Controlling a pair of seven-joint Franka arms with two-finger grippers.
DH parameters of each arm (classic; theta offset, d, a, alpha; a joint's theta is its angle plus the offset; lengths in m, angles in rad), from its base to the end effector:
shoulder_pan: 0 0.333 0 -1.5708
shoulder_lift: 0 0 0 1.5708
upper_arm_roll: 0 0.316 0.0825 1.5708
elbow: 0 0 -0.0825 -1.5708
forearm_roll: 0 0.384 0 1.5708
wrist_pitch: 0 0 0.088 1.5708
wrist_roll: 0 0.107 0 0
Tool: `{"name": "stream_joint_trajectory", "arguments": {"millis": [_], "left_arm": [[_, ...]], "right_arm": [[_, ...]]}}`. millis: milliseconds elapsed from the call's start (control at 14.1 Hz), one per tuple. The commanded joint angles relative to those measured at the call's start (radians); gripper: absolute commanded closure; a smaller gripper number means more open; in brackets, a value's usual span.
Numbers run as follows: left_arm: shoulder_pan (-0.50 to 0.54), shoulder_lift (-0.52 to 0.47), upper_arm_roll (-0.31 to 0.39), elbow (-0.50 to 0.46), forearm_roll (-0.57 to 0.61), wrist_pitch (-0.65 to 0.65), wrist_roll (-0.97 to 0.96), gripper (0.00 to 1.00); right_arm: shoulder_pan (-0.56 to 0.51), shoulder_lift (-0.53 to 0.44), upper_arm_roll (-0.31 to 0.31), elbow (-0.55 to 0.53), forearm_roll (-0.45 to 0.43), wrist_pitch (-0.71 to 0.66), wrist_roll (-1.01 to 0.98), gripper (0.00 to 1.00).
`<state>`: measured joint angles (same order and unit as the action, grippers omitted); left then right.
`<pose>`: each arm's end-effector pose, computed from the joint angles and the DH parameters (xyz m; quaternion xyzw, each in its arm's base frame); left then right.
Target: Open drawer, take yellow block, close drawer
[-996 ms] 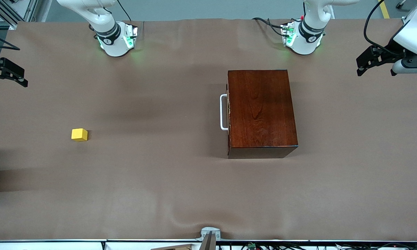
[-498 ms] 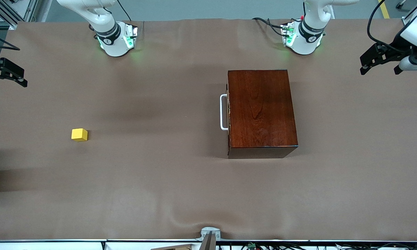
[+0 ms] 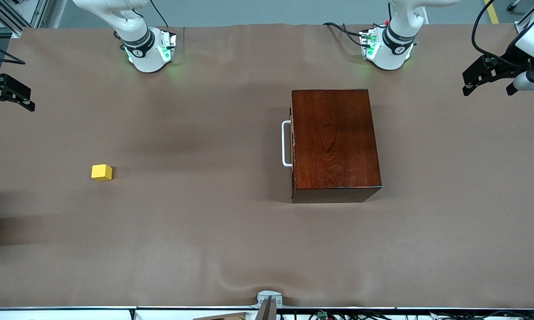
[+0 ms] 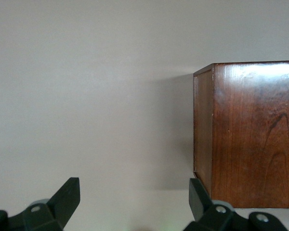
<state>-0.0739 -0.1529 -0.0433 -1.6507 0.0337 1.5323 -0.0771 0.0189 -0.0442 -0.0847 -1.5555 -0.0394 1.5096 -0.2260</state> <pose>0.4988 -0.0569 0.6643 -0.9995 0.0189 -0.0190 0.0184 0.5332 -0.0407 0.6504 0.9967 0.0789 -0.0035 0.0175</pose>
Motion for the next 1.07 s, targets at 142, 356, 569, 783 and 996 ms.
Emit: {"name": "stream_joint_trajectory", "arguments": {"millis": [142, 356, 569, 783, 996], "left_arm": [[0.009, 0.015, -0.003, 0.032, -0.006, -0.026, 0.01, 0.0], [0.009, 0.015, -0.003, 0.032, -0.006, -0.026, 0.006, 0.0], [0.009, 0.015, -0.003, 0.032, -0.006, -0.034, 0.007, 0.0], [0.009, 0.016, -0.003, 0.032, -0.006, -0.035, 0.003, 0.0], [0.009, 0.015, -0.003, 0.034, -0.006, -0.038, 0.0, 0.0]], "right_arm": [[0.001, -0.017, 0.0, -0.011, -0.016, -0.005, 0.01, 0.0], [0.0, -0.017, 0.0, -0.011, -0.016, -0.005, 0.01, 0.0], [0.0, -0.017, 0.0, -0.012, -0.016, -0.006, 0.01, 0.0], [-0.002, -0.017, 0.0, -0.012, -0.016, -0.008, 0.01, 0.0], [-0.002, -0.017, 0.0, -0.012, -0.016, -0.008, 0.01, 0.0]]}}
